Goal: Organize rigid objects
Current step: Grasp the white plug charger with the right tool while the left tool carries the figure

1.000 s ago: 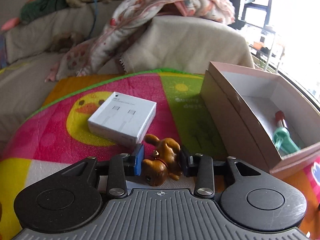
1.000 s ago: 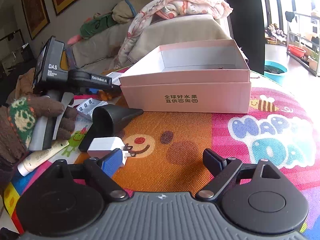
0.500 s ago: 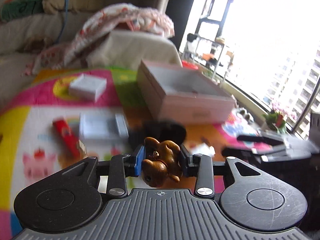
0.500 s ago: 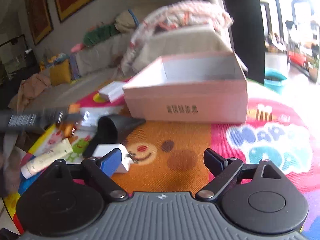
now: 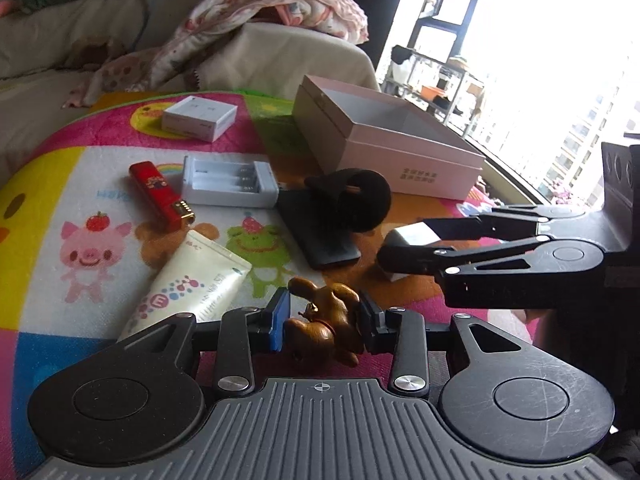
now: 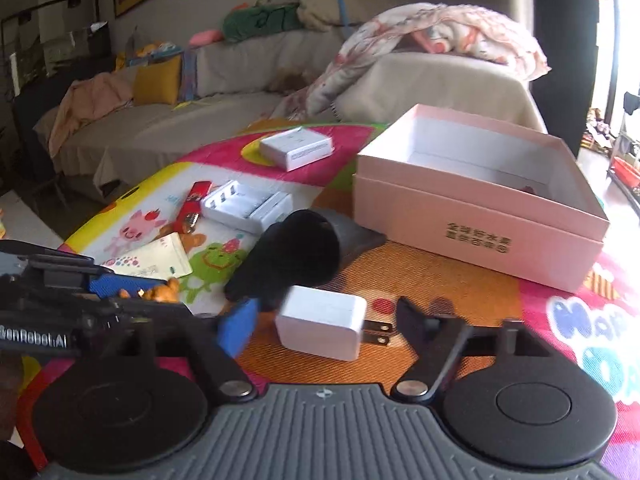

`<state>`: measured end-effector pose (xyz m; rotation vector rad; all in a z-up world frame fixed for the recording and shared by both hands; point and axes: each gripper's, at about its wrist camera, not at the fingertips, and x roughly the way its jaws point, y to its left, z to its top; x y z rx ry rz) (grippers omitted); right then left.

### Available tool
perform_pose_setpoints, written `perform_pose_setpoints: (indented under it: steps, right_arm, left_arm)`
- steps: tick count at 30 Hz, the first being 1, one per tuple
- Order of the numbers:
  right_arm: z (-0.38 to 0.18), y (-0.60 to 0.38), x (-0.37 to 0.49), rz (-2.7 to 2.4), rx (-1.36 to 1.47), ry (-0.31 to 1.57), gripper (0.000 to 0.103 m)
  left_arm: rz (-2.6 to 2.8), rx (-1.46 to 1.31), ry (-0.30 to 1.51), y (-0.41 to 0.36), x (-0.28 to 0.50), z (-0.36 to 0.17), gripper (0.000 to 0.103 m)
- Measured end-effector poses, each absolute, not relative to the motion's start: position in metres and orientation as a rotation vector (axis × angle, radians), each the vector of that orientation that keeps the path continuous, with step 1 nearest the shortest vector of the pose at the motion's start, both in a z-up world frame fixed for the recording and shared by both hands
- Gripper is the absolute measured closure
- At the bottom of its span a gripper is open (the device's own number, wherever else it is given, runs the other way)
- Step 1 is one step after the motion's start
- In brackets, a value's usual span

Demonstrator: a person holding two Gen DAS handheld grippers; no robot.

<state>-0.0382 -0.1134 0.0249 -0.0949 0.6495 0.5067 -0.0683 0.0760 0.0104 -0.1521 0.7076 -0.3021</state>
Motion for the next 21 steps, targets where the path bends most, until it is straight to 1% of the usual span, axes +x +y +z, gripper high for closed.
perform_pose_setpoints:
  steps: [4,12,13,15,16,21]
  right_arm:
    - [0.027,-0.126,-0.049,0.474,-0.136,0.615,0.043]
    - [0.022,-0.184,-0.067,0.346,-0.127,0.627,0.043]
    - [0.022,-0.191,-0.070,0.328,-0.127,0.625,0.043]
    - [0.024,-0.206,-0.076,0.301,-0.120,0.621,0.043]
    - [0.025,-0.212,-0.079,0.292,-0.117,0.619,0.043]
    - [0.037,-0.229,-0.091,0.271,-0.137,0.578,0.043]
  left_arm:
    - [-0.314,-0.075,0.713,0.064,-0.073,0.011,0.063]
    - [-0.362,0.033,0.750,0.047,-0.084,0.016,0.062]
    - [-0.378,0.033,0.750,0.046,-0.085,0.016,0.063]
    - [-0.414,0.042,0.736,0.041,-0.089,0.018,0.069]
    - [-0.428,0.053,0.732,0.037,-0.090,0.019,0.070]
    - [-0.520,0.074,0.696,0.014,-0.073,0.037,0.070]
